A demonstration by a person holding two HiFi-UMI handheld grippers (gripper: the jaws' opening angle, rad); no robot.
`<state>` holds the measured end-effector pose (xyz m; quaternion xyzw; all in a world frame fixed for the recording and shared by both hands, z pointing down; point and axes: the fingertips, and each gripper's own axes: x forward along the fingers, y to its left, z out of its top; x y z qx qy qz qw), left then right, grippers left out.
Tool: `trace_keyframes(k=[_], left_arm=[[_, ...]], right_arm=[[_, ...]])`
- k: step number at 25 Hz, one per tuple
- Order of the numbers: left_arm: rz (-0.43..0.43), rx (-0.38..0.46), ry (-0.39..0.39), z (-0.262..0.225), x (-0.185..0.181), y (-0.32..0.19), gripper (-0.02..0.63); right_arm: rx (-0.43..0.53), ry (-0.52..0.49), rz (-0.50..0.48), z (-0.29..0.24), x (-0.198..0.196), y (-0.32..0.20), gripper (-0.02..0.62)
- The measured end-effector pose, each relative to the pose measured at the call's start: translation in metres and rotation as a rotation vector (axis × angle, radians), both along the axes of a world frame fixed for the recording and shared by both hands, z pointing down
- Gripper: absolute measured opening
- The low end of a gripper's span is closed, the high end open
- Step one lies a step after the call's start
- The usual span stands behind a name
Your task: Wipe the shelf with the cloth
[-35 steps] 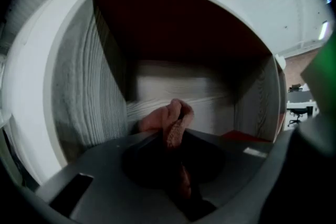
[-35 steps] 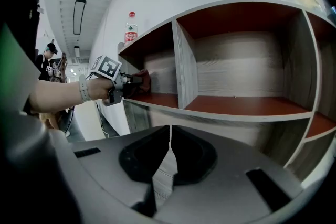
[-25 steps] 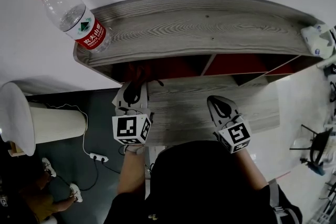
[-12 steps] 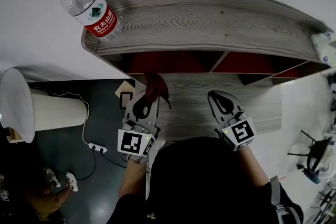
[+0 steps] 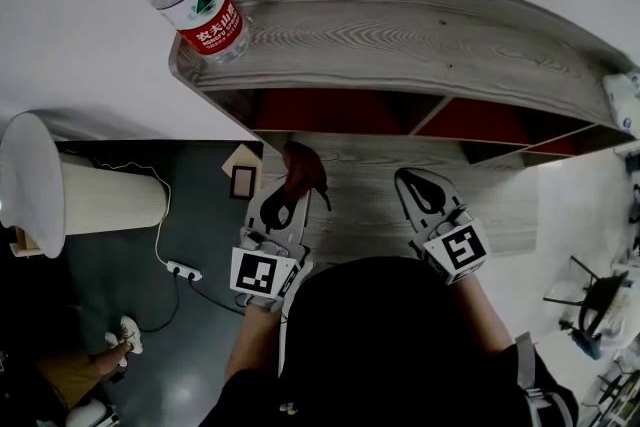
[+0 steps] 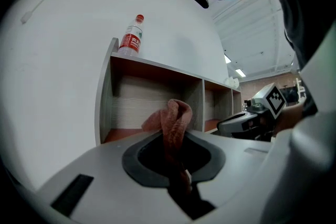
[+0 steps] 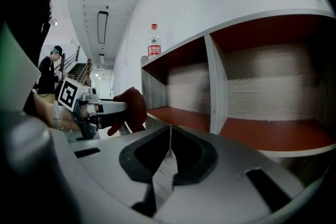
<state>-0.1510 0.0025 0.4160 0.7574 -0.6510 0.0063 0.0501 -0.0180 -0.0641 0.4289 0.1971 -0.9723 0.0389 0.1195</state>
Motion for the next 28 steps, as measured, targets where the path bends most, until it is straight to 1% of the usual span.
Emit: trace_keyframes(k=[5,14,28], left_arm=[[0.023,-0.011,-0.005,0.003,0.007,-0.001,0.052],[0.040,-0.004,-0.005,0.000,0.013,-0.003,0.052],[0.055,-0.007,0.004,0.001,0.018,-0.001,0.052]], right_arm=[[0.037,0.021,-0.012,-0.001,0.000,0.005,0.006],[0.025,0.008,0.019,-0.001,0.010,0.005,0.006],[0.016,0.013,0.042,0.003,0.018,0.008,0.006]])
